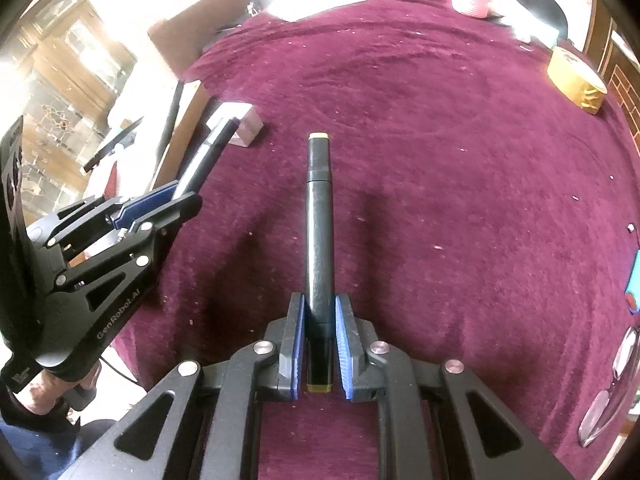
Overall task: Organize objects
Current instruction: 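Carry both black markers over the cardboard tray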
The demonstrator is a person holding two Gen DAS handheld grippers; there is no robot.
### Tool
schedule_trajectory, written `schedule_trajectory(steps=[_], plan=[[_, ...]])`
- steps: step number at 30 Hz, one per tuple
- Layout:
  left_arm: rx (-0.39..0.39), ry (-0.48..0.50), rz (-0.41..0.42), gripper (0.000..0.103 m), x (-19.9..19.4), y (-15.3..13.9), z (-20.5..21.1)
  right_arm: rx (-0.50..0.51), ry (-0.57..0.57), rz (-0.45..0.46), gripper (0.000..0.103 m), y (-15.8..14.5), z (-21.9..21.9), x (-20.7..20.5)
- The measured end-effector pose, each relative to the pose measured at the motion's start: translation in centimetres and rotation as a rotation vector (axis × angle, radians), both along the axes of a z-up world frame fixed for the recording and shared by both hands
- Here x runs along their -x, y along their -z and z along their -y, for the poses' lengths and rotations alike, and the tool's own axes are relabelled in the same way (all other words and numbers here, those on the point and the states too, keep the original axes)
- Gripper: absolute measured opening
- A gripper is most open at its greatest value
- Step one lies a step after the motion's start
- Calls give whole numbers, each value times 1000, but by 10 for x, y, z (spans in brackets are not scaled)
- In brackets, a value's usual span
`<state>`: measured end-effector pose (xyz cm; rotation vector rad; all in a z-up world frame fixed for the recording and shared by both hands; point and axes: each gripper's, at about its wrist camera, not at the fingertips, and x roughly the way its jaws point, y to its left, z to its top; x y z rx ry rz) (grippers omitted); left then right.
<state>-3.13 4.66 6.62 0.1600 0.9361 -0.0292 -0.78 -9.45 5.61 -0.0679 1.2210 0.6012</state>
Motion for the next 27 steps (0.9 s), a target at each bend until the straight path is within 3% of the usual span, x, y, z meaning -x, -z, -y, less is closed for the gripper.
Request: schedule_trajectory(steps=[27], plan=[[52, -98, 36, 14, 16, -16, -42, -22, -105, 12, 17, -22, -53, 5]])
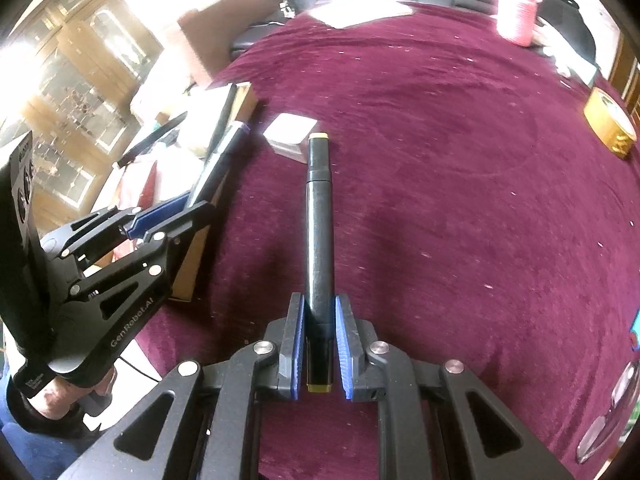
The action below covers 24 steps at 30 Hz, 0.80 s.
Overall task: Organize objects
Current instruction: 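Carry both black markers over the cardboard tray, then lower both black markers into the tray and open both grippers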
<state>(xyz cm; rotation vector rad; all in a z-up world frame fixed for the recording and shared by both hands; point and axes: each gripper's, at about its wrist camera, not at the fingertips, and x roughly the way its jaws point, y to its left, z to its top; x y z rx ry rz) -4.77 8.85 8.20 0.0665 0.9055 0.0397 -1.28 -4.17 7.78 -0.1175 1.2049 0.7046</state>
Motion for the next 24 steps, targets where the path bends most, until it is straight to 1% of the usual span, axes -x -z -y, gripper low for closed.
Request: schedule_trajectory(steps=[6, 13, 24], plan=[[9, -56, 11, 14, 11, -4, -21, -12, -47, -6, 17, -3, -22, 2], [17, -135, 23, 14, 28, -8, -50, -18, -115, 1, 17, -7, -57, 7], [32, -252, 27, 14, 52, -10, -101, -49, -198, -14, 17, -12, -113, 11]])
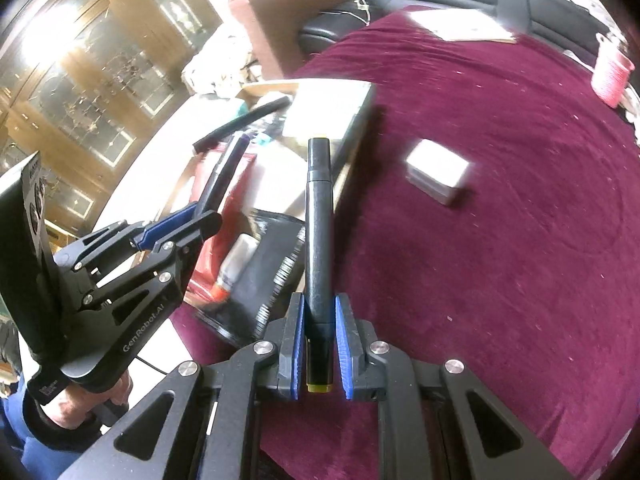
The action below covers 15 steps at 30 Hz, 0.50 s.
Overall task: Organize objects
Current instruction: 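Lower both black markers into the tray and open both grippers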
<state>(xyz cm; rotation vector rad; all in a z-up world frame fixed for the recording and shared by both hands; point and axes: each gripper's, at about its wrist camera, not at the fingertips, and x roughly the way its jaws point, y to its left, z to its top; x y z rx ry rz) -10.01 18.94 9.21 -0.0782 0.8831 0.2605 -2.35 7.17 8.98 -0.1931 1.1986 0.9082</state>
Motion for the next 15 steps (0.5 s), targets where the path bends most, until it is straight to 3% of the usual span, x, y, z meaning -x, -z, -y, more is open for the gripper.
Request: schedule_trajectory(steps=[15], plan=[[-5, -90, -33, 15, 13, 10, -54, -14, -14, -72, 17, 19, -58, -7]])
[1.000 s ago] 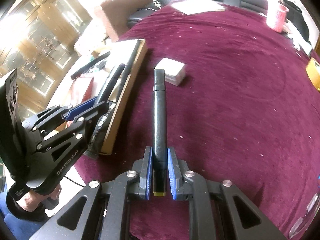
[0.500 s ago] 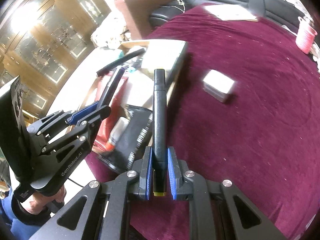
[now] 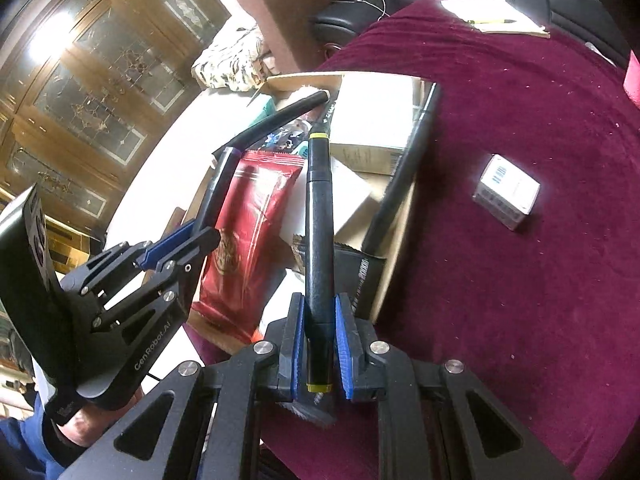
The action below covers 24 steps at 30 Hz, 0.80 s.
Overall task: Organize objects
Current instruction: 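Lower both black markers into the tray and open both grippers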
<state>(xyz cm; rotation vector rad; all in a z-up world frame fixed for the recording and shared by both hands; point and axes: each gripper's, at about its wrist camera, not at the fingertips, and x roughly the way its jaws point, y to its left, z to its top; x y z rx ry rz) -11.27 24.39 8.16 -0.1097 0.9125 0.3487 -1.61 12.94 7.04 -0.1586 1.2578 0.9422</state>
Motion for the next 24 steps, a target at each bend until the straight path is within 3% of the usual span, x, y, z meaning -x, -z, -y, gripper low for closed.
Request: schedule_trajectory(steps=[24], plan=[[2, 8, -15, 15, -21, 10, -27, 15, 37, -32, 17, 9, -26, -17]])
